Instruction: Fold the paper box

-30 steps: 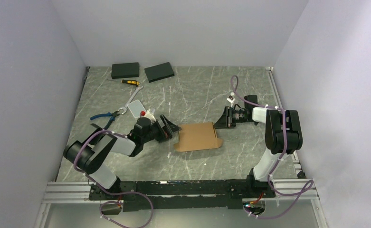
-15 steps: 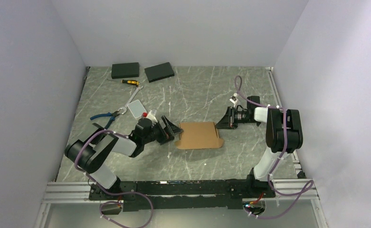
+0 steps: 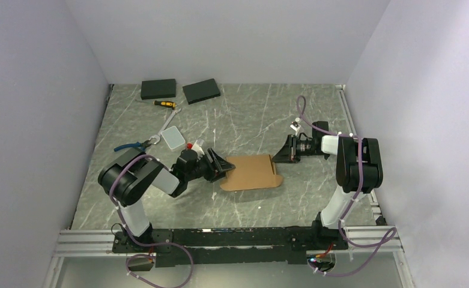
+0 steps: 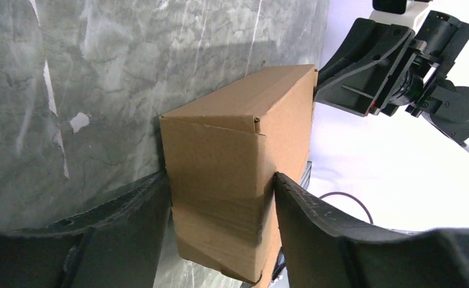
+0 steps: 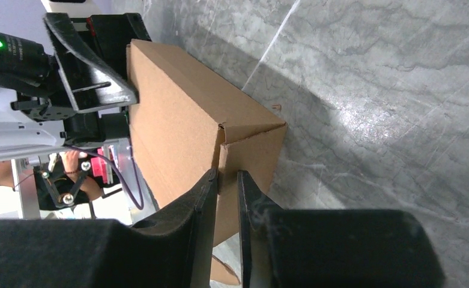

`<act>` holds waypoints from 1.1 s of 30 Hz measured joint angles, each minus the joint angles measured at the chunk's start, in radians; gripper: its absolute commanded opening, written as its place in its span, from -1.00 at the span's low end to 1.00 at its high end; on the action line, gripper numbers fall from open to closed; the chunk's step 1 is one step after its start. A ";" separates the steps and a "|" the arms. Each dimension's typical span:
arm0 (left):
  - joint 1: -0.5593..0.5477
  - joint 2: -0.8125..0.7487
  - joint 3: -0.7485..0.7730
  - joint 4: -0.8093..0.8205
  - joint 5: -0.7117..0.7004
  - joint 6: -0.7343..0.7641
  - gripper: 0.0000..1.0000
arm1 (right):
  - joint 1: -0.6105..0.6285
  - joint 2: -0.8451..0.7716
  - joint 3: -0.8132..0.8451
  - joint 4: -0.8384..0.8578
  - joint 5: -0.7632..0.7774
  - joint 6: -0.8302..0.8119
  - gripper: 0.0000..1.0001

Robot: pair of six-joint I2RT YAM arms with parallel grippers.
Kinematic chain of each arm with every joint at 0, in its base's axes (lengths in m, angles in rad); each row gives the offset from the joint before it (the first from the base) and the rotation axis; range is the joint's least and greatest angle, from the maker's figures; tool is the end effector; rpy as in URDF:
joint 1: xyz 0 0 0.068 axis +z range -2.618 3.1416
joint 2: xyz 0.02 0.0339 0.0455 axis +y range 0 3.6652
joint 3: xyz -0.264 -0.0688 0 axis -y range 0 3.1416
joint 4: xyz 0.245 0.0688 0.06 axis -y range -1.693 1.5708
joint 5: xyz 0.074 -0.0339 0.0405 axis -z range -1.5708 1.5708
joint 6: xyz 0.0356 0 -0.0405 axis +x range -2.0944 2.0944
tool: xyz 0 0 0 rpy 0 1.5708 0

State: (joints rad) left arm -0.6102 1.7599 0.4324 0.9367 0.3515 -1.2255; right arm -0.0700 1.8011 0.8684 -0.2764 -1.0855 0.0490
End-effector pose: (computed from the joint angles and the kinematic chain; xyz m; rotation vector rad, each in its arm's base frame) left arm 0.2275 -0.1740 0.1085 -0.4294 2.2411 -1.4495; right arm 0.3079 0.0100 0.1247 -0.1219 2.4190 1.4474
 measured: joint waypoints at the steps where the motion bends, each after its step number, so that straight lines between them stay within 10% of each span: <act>1: 0.000 0.008 0.002 0.004 0.001 -0.006 0.21 | 0.000 0.000 0.000 0.000 0.000 0.000 -0.55; 11: 0.000 0.006 0.015 -0.024 -0.002 -0.064 -0.05 | -0.002 -0.041 0.004 -0.031 0.045 -0.047 0.20; 21: 0.000 -0.095 0.063 -0.226 -0.006 -0.177 0.01 | 0.050 -0.468 0.050 -0.100 0.147 -0.355 0.98; 33: 0.010 -0.166 0.169 -0.542 0.021 -0.330 0.07 | 0.455 -0.683 -0.023 -0.290 0.229 -1.201 0.99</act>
State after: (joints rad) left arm -0.6006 1.5940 0.6018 0.3943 0.3721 -1.5558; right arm 0.3851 1.1183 0.8455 -0.5663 -0.8562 -1.1515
